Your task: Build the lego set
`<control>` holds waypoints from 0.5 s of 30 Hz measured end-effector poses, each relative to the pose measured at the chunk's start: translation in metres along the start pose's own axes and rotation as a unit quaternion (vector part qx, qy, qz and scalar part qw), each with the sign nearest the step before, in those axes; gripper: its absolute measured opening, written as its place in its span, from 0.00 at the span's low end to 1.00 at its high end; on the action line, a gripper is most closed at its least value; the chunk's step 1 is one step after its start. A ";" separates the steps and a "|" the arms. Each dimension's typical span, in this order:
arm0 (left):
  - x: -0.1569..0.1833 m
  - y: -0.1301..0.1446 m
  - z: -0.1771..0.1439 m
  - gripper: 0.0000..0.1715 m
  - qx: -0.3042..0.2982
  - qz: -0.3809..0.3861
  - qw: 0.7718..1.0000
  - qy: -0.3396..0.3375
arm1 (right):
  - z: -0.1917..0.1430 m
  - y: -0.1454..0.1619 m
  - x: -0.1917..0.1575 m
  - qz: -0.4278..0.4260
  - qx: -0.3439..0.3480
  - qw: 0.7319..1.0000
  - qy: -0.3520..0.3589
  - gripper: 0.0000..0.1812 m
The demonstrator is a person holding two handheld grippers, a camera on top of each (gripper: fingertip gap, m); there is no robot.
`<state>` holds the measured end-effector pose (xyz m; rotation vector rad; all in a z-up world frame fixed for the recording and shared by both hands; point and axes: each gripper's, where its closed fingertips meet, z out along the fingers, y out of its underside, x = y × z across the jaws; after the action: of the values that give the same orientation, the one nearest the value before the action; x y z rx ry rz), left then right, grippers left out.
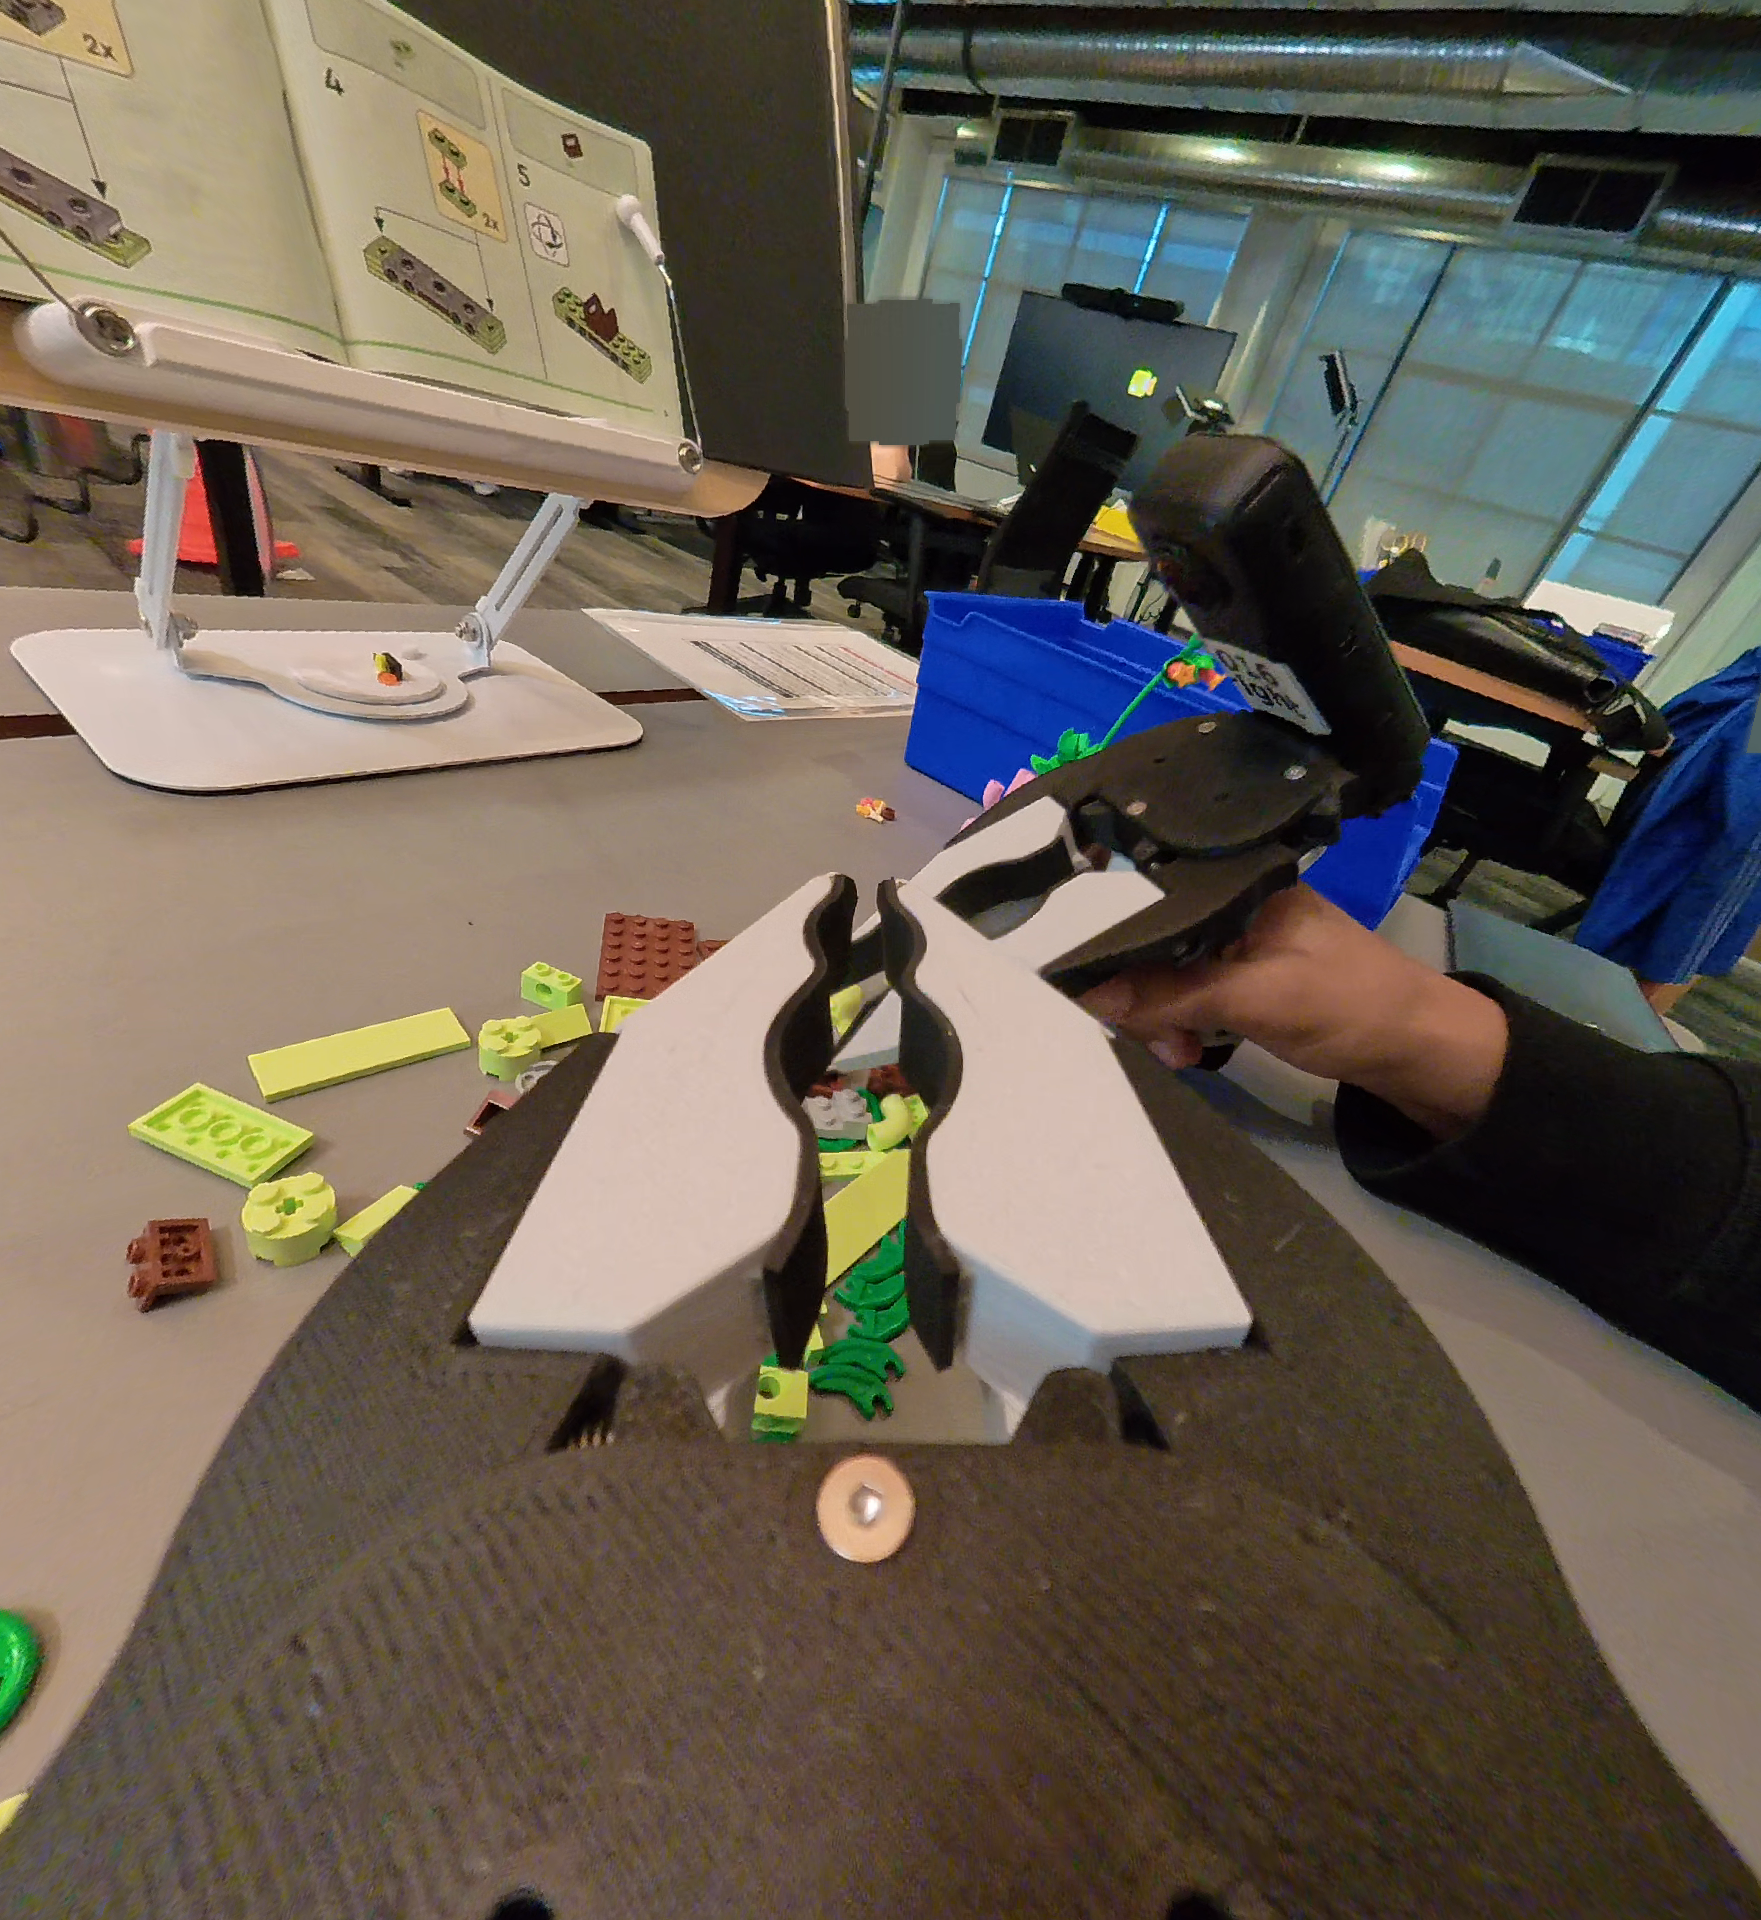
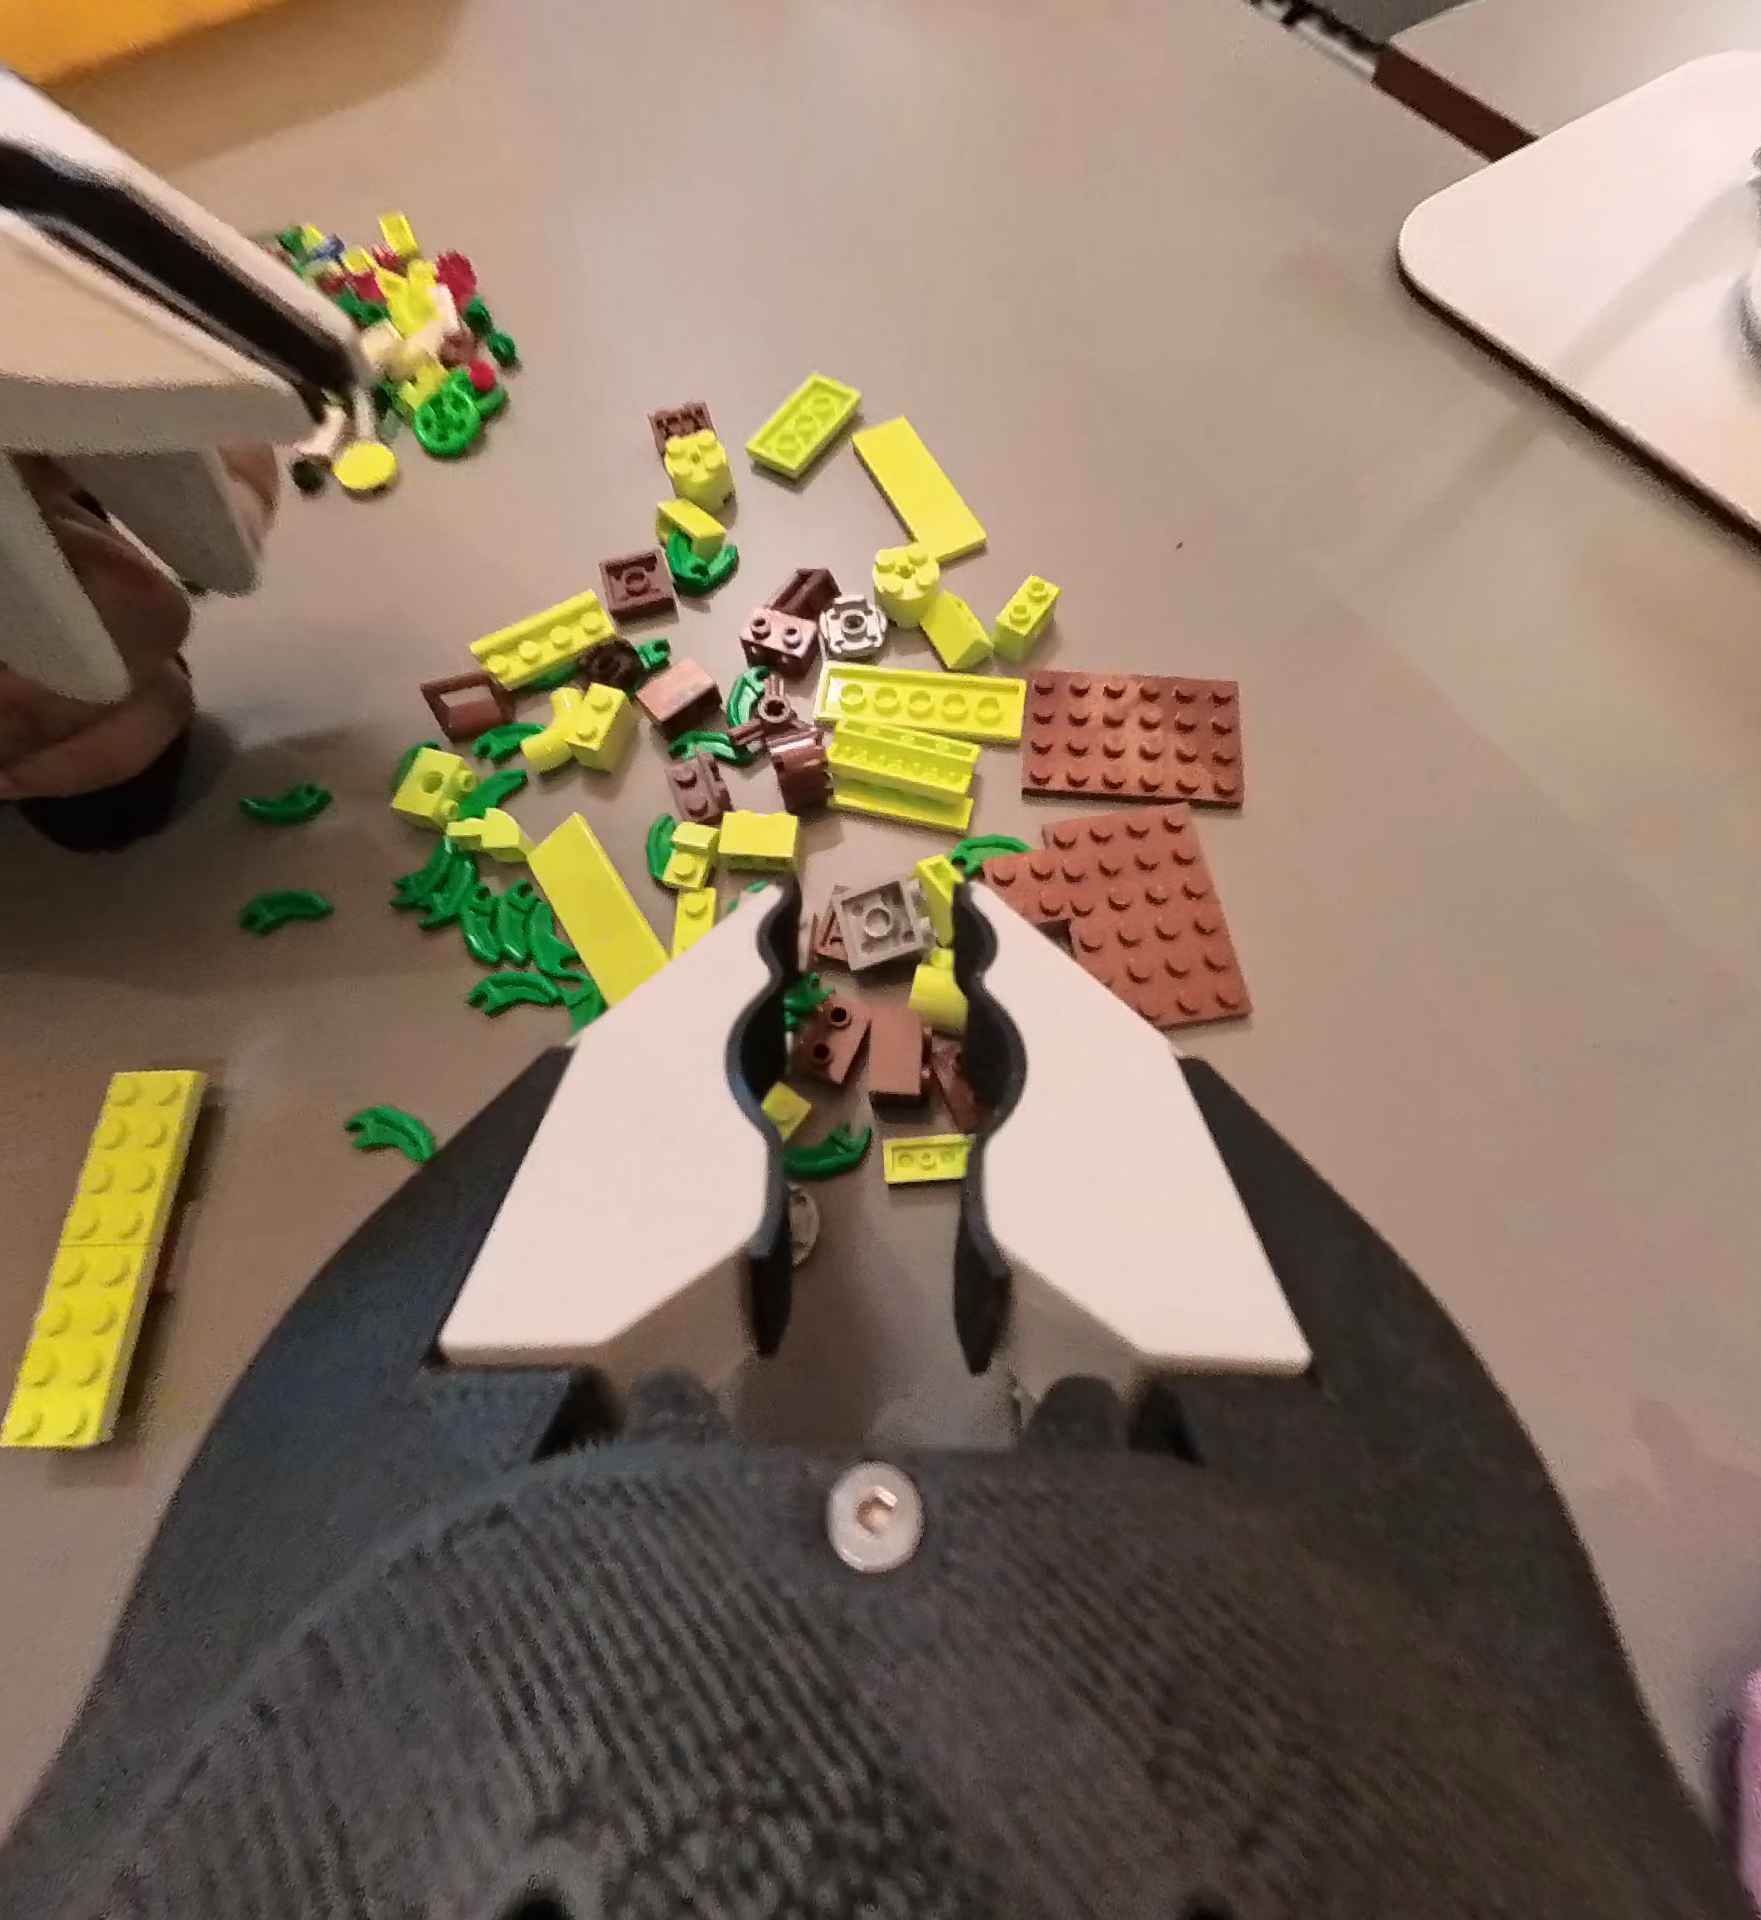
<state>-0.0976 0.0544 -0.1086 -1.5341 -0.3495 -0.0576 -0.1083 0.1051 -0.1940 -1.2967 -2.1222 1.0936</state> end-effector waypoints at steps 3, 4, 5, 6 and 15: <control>0.000 0.000 0.000 0.01 -0.001 0.000 1.000 0.000 | 0.007 0.009 0.001 -0.022 -0.032 0.999 0.019 0.14; 0.000 0.000 0.000 0.01 -0.001 -0.001 1.000 0.000 | 0.007 0.009 0.001 -0.026 -0.033 0.999 0.023 0.10; 0.000 0.000 0.000 0.01 0.000 -0.001 1.000 0.000 | 0.007 0.008 0.001 -0.031 -0.035 0.999 0.027 0.09; 0.000 0.000 0.000 0.01 -0.001 -0.001 1.000 0.000 | 0.005 0.007 0.002 -0.039 -0.034 0.998 0.035 0.09; 0.013 0.004 0.004 0.10 -0.010 -0.019 0.999 0.044 | -0.030 -0.046 -0.032 -0.177 0.135 0.975 0.026 0.09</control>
<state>-0.0847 0.0612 -0.1093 -1.5397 -0.3081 -0.1584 -0.0978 0.0775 -0.1382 -0.7765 -1.9829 1.1273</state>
